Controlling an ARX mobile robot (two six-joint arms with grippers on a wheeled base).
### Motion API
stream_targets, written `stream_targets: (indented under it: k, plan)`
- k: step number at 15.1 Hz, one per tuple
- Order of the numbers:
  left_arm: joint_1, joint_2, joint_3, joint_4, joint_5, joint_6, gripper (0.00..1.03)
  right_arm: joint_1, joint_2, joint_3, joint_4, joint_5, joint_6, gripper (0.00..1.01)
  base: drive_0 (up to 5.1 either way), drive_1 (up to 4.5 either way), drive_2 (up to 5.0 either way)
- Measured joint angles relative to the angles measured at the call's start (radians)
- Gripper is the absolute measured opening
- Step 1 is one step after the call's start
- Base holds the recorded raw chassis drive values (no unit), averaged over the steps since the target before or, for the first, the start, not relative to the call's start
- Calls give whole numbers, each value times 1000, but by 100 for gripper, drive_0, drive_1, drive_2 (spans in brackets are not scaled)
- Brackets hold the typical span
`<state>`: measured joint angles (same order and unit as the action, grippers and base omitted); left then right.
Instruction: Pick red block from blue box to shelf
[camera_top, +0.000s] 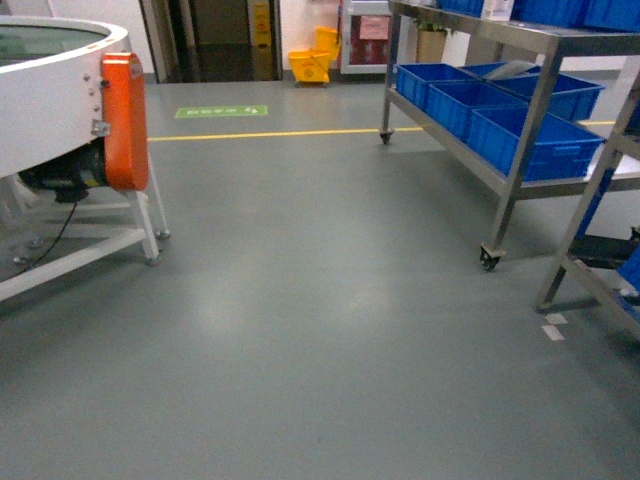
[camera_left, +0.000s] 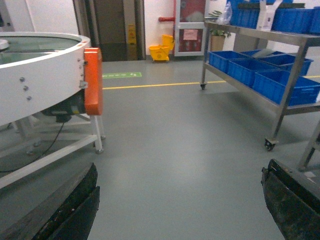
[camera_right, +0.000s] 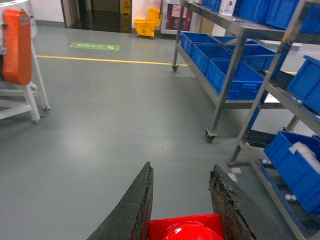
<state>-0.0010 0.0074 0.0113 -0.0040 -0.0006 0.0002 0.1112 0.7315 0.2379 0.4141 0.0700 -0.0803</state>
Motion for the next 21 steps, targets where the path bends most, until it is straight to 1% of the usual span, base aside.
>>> stream_targets:
  k: [2,5,6,21]
  plan:
    - [0,0,0,2,-1,0,98,0,0,0,0,0,0,27,282,-262,-475]
    - [0,0,0,2,3,0,98,-2,0,-1,1,6,0,27,-140,-140,-140]
    - [0,0,0,-3,0,0,98,0,0,0,2,0,0,27,-168,-168,-168]
    - [0,0,0,0,0,0,98,0,0,0,0,0,0,27,-164,249,-576]
